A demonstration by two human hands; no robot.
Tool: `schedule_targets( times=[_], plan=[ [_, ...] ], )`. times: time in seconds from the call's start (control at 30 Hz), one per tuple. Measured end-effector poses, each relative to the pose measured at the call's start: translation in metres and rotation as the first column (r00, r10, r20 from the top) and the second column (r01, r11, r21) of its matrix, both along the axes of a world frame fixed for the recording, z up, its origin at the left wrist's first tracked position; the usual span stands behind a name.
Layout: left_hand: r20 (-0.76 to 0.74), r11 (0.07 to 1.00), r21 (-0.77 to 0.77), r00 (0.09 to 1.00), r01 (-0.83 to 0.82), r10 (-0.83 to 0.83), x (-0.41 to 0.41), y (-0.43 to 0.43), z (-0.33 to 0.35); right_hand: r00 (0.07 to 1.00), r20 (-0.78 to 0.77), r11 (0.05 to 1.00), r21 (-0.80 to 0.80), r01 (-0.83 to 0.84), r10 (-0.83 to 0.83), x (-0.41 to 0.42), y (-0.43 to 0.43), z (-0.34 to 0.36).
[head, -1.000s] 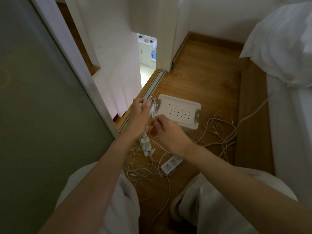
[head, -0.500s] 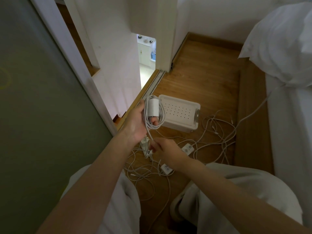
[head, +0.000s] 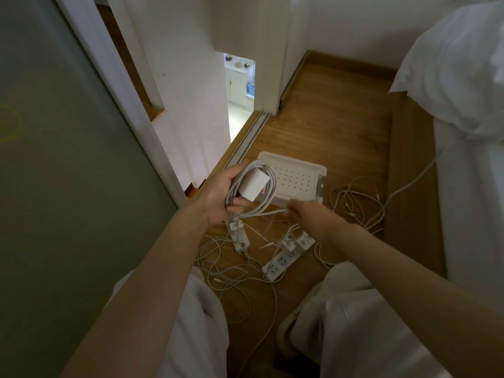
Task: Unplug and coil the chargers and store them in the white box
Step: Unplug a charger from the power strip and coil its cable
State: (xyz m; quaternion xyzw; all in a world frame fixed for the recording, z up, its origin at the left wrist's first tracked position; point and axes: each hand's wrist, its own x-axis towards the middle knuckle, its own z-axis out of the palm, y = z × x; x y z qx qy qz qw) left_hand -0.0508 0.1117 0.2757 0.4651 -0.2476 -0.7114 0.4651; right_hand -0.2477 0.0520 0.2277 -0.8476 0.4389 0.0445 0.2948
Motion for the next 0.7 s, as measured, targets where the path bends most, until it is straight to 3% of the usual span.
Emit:
schedule_targets(
  times=[0.1,0.2,0.37,0.47,0.57,0.7],
  plan=[
    [0.305,0.993,-0.031,0.947,0.117,-0.102,-0.003,0.003,0.002,0.999,-0.034,0.999,-0.032,0.016,-0.017,0.003,-0.008,0.008],
    [0.576,0.984,-0.028,0.808,0.173,-0.126,-0.007,0.004,0.001,0.999,-0.018,0.999,-0.046,0.027,-0.028,0.005,-0.015,0.017],
    [0.755,0.983,-0.043,0.65,0.18,-0.086,-0.009,0.002,-0.004,0.999,-0.043,0.975,-0.218,-0.035,0.026,0.009,-0.014,0.03],
    [0.77,0.975,-0.008,0.623,0.222,-0.136,-0.008,0.003,-0.004,0.999,0.031,0.96,-0.276,-0.034,0.044,0.011,-0.012,0.033],
    [0.705,0.936,0.072,0.646,0.345,-0.292,-0.011,0.006,-0.001,0.986,0.153,0.981,-0.192,-0.029,0.06,0.007,-0.014,0.03],
    [0.573,0.913,0.036,0.74,0.406,-0.352,-0.004,0.006,-0.002,0.96,0.278,0.999,-0.049,0.001,0.013,-0.004,-0.015,0.025]
  ],
)
